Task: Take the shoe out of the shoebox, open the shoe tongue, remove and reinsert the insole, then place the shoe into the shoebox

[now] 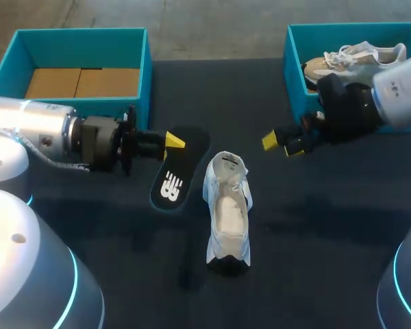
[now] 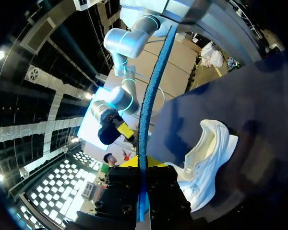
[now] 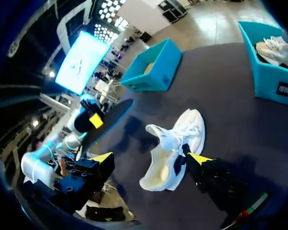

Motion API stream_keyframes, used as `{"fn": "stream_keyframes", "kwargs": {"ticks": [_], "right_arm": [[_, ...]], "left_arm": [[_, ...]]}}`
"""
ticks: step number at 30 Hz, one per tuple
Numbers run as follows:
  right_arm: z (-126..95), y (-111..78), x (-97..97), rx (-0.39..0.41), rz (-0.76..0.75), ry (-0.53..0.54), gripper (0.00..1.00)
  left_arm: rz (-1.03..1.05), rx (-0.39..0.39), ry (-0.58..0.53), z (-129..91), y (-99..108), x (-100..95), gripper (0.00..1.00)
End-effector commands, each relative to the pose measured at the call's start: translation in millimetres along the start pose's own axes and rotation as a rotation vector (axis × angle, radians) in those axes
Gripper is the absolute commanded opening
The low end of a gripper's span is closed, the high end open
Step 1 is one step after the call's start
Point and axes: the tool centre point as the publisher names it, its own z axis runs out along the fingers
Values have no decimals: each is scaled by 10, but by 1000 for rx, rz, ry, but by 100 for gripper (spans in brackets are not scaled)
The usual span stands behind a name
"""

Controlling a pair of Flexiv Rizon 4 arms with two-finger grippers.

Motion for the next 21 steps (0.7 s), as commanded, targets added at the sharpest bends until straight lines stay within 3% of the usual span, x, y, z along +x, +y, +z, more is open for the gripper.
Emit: {"fn": "stream_keyframes", "kwargs": {"ticks": [1,6,8,10,21], "right_arm": [[-304,-128,75,34,-103,-44,100],[-388,-304,67,106,-258,-121,100],[-348,-413,35,191,-337,-139,100],[-348,-413,35,191,-337,-139,100],[-348,-413,35,191,-337,-139,100]], "left_arm": [[-28,-37,-21,-41,-302,-4,0],[-150,8,-54,-41,-501,124,0],[-190,16,-63,-46,-588,197,0],[-156,-33,-3,-61,-669,246,0],[-156,-33,-3,-61,-669,246,0]]}}
